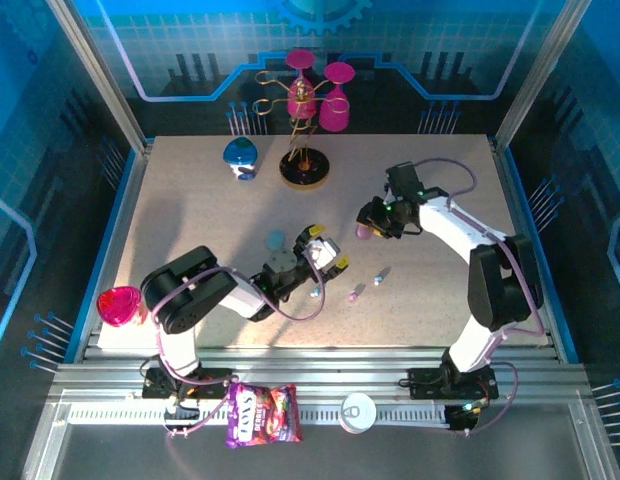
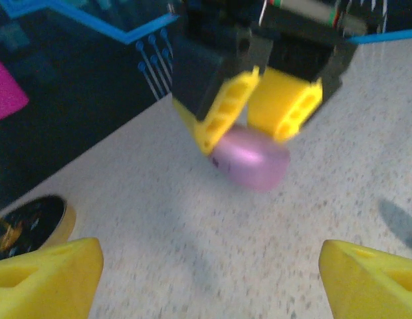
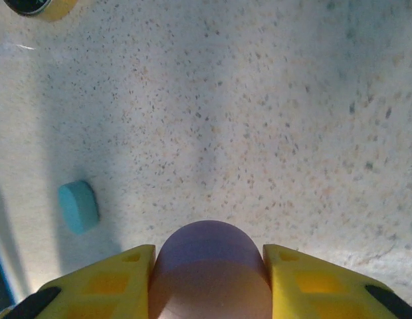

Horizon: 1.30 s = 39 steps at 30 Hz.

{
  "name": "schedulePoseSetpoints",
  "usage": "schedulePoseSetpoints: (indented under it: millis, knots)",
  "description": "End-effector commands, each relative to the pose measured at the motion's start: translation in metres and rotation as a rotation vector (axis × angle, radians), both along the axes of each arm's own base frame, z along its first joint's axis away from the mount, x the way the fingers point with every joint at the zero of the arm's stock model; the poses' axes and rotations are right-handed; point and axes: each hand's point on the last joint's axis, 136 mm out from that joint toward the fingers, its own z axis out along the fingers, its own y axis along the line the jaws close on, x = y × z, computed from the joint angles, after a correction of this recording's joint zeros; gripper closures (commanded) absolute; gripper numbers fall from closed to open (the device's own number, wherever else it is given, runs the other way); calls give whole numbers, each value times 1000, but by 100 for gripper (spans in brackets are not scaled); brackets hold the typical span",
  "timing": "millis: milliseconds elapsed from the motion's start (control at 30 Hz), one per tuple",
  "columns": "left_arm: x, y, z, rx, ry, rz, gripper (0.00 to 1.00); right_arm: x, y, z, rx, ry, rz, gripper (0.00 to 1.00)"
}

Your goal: Insert wireless bluetooth earbuds into charging case

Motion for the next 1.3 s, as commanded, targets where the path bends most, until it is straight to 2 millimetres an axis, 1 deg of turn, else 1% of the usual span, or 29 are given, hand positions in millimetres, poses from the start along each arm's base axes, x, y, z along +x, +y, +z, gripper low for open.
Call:
schedulePoseSetpoints:
  millis: [0,133,300,400,433,533,567,667,800,900,967,1000,1100,1200,1267]
  knots:
    - [-2,-26,42,-99,-136,-95,16,1,15,22,224,9,-83,68]
    - [-1,-41,45,-101,-157,-156,19,-5,13,28,285,27,-132,67]
    - [-2,-52,42,-98,-162,-213,22,-9,14,35,393,33,-209,68]
    - [-5,-55,38,-103,-148,-258,23,-12,15,39,420,35,-224,69]
    - [-5,-56,39,-120,-133,-272,23,-13,15,42,423,30,-220,69]
    - [-2,-52,39,-178,-62,-329,30,-17,12,47,414,24,-218,70]
    - [-1,-51,38,-177,-61,-334,32,-19,11,50,409,19,-217,70]
    - [2,-50,32,-142,-89,-323,33,-26,6,58,393,6,-226,70]
    - [5,-50,31,-125,-108,-325,37,-33,3,67,391,-11,-232,70]
    - [5,-51,33,-106,-140,-326,38,-37,2,68,407,-7,-240,70]
    - [3,-55,34,-71,-188,-335,33,-38,4,70,432,-1,-238,70]
    - [2,-57,35,-54,-214,-333,33,-38,5,71,441,-1,-235,70]
    - [6,-58,38,-13,-271,-293,33,-39,2,72,435,-2,-248,70]
    - [7,-59,41,11,-308,-269,33,-42,-3,68,416,4,-270,70]
    - [8,-60,44,19,-326,-267,37,-42,-4,69,418,4,-280,70]
